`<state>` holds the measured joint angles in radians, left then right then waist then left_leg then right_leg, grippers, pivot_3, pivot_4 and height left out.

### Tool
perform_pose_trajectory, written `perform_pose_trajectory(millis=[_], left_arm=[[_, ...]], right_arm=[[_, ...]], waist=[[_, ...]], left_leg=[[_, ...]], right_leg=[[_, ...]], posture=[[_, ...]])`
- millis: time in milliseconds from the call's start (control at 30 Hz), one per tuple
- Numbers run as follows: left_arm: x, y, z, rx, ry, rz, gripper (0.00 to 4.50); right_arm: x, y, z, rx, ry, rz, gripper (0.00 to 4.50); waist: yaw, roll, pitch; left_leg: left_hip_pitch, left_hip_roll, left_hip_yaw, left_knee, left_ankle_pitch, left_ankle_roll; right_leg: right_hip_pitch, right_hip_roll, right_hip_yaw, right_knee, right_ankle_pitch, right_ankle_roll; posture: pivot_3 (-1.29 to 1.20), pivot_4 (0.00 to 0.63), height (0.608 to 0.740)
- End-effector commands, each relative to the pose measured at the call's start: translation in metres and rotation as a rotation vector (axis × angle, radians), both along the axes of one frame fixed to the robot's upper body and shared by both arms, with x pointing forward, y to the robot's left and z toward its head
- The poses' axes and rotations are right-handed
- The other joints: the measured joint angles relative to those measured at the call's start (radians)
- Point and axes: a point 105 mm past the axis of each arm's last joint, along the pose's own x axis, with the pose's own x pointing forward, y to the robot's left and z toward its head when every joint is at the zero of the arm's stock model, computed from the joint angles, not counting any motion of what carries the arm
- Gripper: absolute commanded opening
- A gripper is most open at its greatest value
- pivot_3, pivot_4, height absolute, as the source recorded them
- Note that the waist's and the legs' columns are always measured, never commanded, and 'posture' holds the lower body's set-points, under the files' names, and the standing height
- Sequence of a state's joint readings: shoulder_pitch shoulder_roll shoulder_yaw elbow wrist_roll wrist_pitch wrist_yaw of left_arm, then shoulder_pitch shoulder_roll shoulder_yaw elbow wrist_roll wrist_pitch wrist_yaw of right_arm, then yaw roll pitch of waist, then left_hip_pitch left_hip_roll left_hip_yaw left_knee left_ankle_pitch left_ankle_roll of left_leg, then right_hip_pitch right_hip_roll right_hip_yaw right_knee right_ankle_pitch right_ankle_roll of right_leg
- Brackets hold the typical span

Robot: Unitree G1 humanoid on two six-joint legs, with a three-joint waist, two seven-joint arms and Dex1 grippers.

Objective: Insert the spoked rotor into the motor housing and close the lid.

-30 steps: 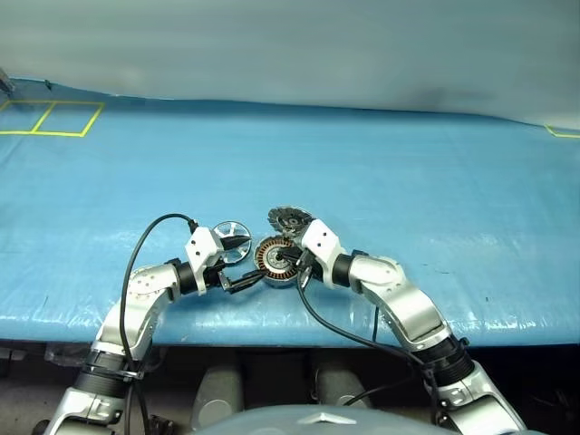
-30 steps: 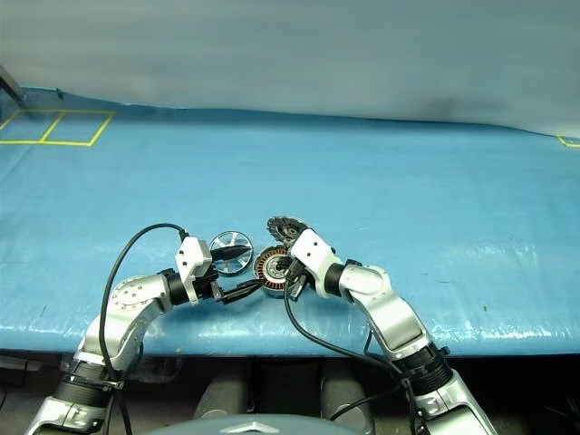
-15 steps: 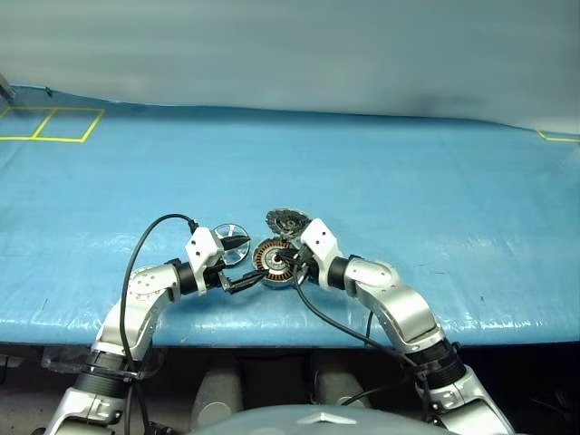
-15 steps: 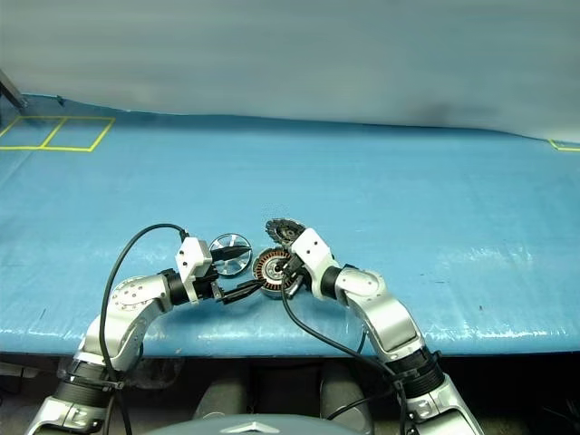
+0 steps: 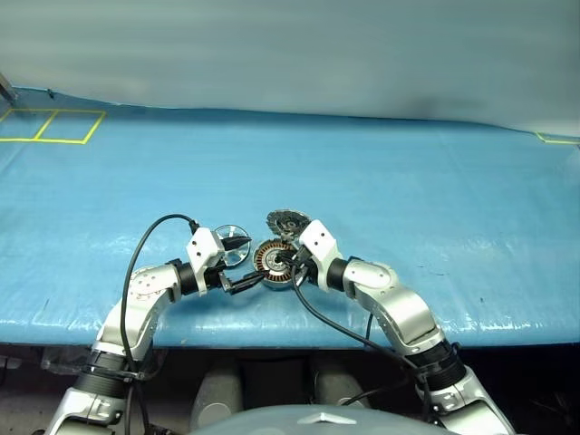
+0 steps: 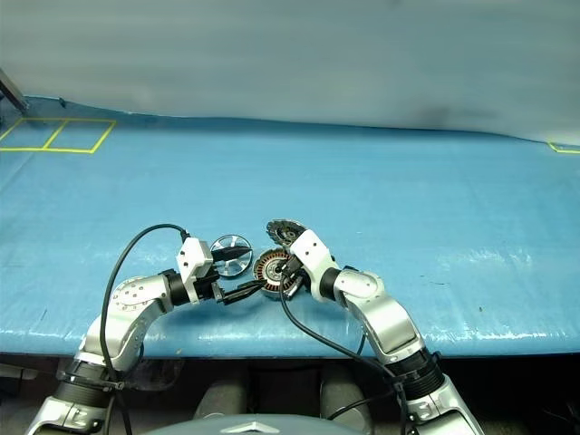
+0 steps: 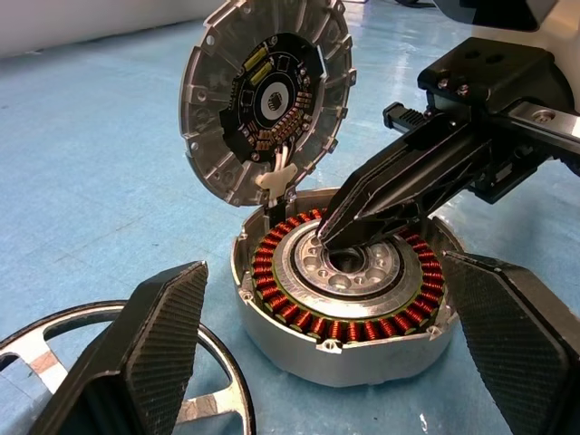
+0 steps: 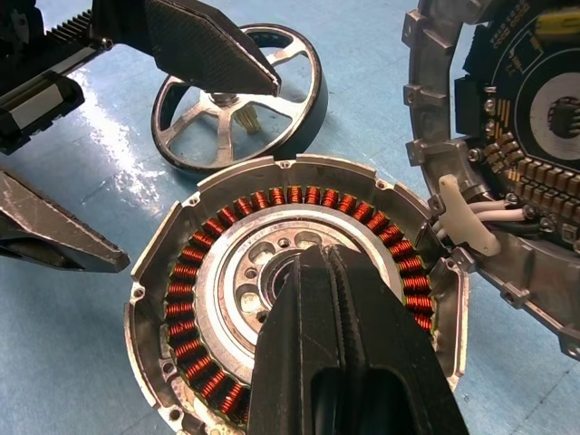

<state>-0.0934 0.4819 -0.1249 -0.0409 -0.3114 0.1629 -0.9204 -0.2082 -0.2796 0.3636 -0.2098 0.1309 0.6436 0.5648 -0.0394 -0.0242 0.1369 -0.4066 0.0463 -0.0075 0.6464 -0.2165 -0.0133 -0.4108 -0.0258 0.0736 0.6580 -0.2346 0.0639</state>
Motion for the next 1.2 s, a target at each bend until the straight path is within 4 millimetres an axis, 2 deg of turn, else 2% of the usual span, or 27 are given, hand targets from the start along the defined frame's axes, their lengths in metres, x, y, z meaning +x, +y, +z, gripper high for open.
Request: perform_pose_trajectory(millis=[33, 300, 467, 700, 867, 1000, 1200], left_arm=[[0.0, -0.001, 0.008, -0.001, -0.041, -0.012, 4.5], [0.001, -0.001, 0.008, -0.002, -0.041, -0.013, 4.5], [0.001, -0.001, 0.008, -0.002, -0.041, -0.016, 4.5], [0.001, -0.001, 0.008, -0.002, -0.039, -0.017, 4.5], [0.001, -0.001, 0.008, -0.003, -0.039, -0.015, 4.5], [0.0, -0.001, 0.008, -0.002, -0.037, -0.013, 4.5], [0.0, -0.001, 0.007, -0.005, -0.037, -0.013, 4.5]], right_arm=[[-0.026, -0.029, -0.069, -0.226, 0.236, -0.042, 0.05], [-0.03, -0.04, -0.079, -0.332, 0.226, -0.027, 0.05], [-0.029, -0.049, -0.085, -0.441, 0.18, -0.009, 0.05], [-0.029, -0.047, -0.081, -0.471, 0.14, 0.034, 0.05], [-0.025, -0.036, -0.061, -0.397, 0.076, 0.044, 0.05], [-0.013, -0.025, -0.024, -0.281, -0.037, 0.021, 0.05], [-0.006, -0.019, 0.009, -0.182, -0.114, -0.001, 0.05]], waist=[[0.001, 0.001, -0.005], [0.006, 0.003, -0.02], [0.008, -0.001, -0.024], [0.018, -0.005, -0.03], [0.024, -0.005, -0.029], [0.027, -0.006, -0.023], [0.028, 0.001, -0.014]], left_leg=[[0.0, 0.0, 0.0, 0.0, 0.0, 0.0], [0.0, -0.001, 0.0, -0.004, -0.001, 0.0], [0.0, 0.0, 0.001, -0.007, -0.001, 0.0], [0.008, -0.001, 0.004, -0.016, -0.002, -0.001], [0.007, -0.001, 0.006, -0.016, -0.002, -0.001], [0.006, -0.001, 0.007, -0.018, -0.002, 0.003], [-0.008, -0.005, 0.007, -0.018, -0.002, 0.004]], right_leg=[[0.0, 0.0, 0.0, 0.0, 0.0, 0.0], [0.001, -0.003, -0.001, -0.007, 0.0, 0.0], [0.003, -0.006, -0.003, -0.014, 0.0, 0.0], [0.005, -0.018, -0.007, -0.016, 0.0, 0.0], [0.004, -0.02, -0.007, -0.018, 0.0, 0.0], [0.003, -0.02, -0.007, -0.02, 0.0, 0.0], [-0.004, -0.016, -0.011, -0.019, 0.004, -0.002]], posture=[[0.0, 0.15, 0.74], [0.0, 0.15, 0.74], [0.0, 0.15, 0.74], [0.0, 0.15, 0.74], [0.0, 0.15, 0.74], [0.0, 0.15, 0.74], [0.0, 0.15, 0.74]])
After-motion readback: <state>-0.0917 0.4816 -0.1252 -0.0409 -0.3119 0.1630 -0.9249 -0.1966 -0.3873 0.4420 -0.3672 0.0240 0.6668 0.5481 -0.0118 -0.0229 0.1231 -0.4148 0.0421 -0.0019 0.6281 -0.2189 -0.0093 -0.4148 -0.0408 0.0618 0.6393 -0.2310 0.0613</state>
